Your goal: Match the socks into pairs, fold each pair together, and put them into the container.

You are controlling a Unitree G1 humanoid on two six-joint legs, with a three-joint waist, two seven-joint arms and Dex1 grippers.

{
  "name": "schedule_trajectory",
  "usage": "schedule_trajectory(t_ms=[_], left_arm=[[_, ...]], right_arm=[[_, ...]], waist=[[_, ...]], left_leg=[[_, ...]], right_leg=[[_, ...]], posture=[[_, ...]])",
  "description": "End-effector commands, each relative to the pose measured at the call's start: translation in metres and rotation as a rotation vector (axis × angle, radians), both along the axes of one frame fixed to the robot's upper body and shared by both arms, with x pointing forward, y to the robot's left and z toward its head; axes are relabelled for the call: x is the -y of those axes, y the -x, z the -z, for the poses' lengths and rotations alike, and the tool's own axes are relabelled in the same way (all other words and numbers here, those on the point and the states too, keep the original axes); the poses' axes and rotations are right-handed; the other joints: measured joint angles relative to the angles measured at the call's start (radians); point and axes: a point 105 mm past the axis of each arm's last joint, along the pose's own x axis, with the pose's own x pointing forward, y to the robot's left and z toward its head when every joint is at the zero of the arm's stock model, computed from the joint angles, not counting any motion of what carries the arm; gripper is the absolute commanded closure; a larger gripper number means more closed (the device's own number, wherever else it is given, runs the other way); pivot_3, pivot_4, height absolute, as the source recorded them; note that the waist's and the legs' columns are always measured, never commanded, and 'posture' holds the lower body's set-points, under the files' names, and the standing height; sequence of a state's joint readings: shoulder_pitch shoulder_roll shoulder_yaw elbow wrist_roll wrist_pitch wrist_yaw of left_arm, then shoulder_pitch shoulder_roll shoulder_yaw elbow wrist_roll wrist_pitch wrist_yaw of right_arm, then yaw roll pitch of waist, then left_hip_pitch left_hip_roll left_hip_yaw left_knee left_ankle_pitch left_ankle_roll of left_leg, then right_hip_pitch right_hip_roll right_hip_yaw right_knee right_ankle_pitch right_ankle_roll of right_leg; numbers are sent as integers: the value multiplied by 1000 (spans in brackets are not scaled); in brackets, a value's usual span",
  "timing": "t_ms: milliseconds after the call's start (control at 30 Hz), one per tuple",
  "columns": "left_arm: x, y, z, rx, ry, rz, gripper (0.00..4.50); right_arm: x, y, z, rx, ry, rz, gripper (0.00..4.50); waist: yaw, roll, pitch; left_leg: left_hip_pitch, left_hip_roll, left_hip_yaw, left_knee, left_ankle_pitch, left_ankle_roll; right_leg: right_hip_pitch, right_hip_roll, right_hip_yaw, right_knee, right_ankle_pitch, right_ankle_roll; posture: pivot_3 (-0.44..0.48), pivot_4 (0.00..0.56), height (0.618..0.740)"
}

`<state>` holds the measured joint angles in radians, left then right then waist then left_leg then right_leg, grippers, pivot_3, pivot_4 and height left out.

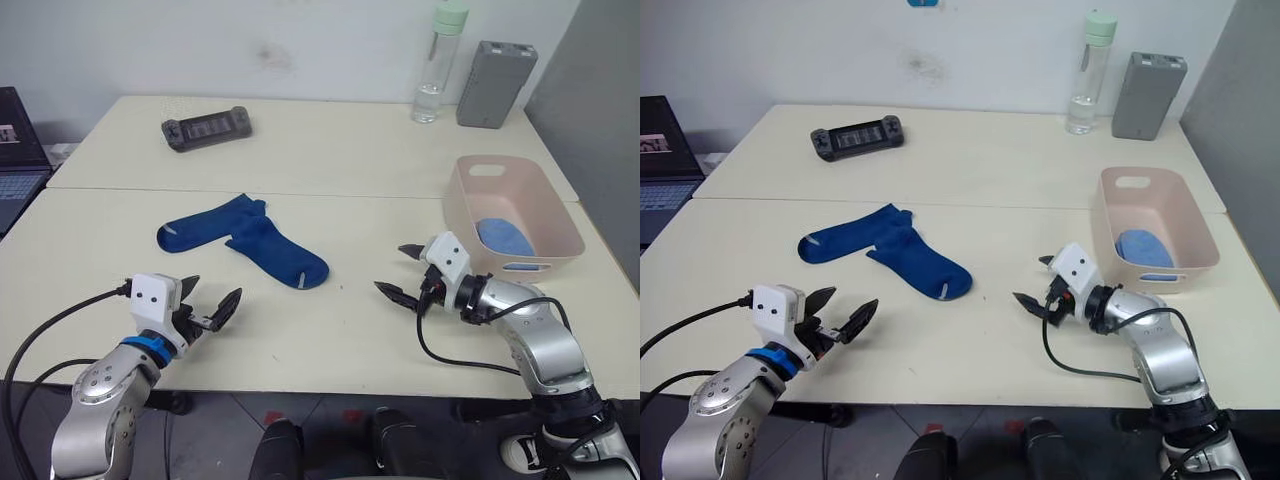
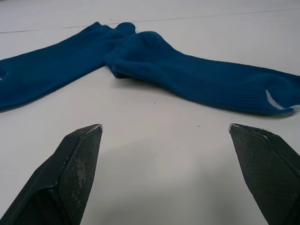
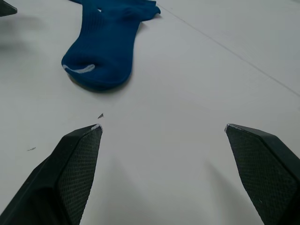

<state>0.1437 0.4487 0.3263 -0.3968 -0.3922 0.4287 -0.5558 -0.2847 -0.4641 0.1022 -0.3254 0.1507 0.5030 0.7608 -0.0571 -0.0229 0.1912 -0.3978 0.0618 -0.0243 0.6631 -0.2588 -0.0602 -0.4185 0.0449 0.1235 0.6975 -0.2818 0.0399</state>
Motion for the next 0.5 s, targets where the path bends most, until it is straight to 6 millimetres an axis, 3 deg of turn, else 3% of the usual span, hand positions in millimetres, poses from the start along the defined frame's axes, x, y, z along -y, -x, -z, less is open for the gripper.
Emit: schedule_trajectory(t_ms=[33,267,500], left_arm=[[25,2,-17,64,-41,131,0],[71,0,-6,49,-215,376,0],[92,-30,7,65,-265,401,0]], right_arm=[[-9,9,-15,50,-30,-69,7],[-25,28,-27,-35,-71,-228,7],[-29,32,-34,-33,-31,-278,7]], waist=[[0,-1,0],[0,-1,0],[0,-1,0]], left_leg=[[0,0,0,0,0,0],[0,0,0,0,0,0],[0,1,0,0,0,0]], right_leg=[[0,0,0,0,0,0],[0,0,1,0,0,0],[0,1,0,-1,0,0]], posture=[[0,150,740],[0,150,740],[0,150,740]])
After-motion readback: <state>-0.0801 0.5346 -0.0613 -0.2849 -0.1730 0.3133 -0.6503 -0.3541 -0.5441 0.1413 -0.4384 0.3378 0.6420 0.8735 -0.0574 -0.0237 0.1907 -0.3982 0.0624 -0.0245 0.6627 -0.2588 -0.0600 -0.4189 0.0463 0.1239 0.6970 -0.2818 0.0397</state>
